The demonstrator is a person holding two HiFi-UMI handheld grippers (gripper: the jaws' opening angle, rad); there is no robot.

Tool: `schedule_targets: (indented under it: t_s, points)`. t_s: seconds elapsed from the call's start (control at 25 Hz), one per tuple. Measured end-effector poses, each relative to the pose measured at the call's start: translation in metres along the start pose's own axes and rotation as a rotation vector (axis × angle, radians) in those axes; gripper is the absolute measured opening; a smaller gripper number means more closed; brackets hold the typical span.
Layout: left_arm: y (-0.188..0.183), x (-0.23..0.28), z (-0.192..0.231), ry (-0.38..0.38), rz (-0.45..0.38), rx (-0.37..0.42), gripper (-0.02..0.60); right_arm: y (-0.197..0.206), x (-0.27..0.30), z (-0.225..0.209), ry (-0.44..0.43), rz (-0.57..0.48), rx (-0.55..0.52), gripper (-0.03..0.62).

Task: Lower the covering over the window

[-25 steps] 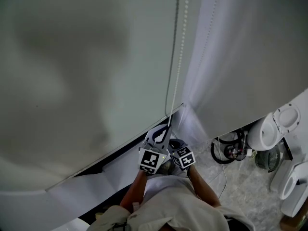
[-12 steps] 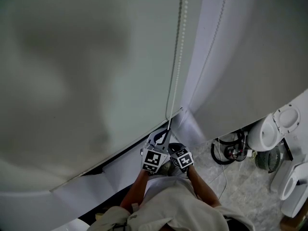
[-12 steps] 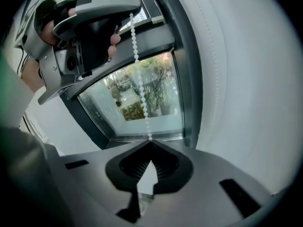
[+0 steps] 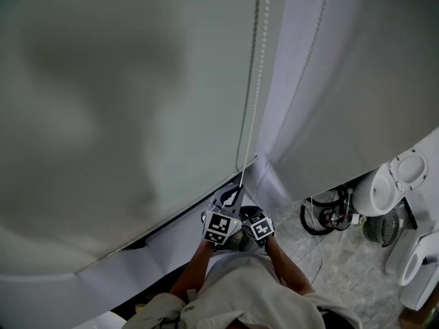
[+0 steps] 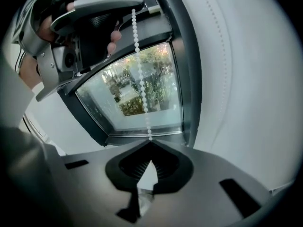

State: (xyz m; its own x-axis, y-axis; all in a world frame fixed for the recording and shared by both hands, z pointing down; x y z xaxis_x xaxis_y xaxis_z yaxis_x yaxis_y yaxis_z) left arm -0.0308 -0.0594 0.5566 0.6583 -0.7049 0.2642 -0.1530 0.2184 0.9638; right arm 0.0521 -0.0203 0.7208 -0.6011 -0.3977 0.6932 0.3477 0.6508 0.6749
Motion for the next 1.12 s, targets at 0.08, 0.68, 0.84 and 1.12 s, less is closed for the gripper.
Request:
schedule_targets:
  t_s: [0.08, 0.68, 0.84, 1.12]
  points:
    - [-0.002, -0.003, 0.000, 0.002, -0.005, -0.008, 0.015, 0.000, -0.001, 0.000, 0.013, 0.003, -0.008, 0.000]
    - [-0.009, -0.012, -0.001, 0.005, -0.028, -0.028, 0.017, -0.018, -0.015, 0.010, 0.055, -0.069, -0.117, 0.072]
    - [-0.015, -0.016, 0.000, 0.008, -0.049, -0.037, 0.018, -0.032, -0.029, 0.011, 0.078, -0.127, -0.138, 0.132]
    - [-0.027, -0.029, 0.001, 0.010, -0.093, -0.058, 0.075, -0.063, -0.072, 0.018, 0.129, -0.275, -0.144, 0.143]
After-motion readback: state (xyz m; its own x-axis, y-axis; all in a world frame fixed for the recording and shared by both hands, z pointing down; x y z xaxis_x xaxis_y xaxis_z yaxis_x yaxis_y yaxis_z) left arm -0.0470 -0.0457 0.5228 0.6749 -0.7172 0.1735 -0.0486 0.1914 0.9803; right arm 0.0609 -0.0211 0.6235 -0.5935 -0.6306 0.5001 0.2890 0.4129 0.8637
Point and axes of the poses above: the fingertips, and each gripper's own axes: x forward along the fingers, z to its left, y out of its underside, the point moved 8 cm from there along -x, backward along the fingers, and after that the axes turned 3 degrees about -x, right-handed, at the moved point
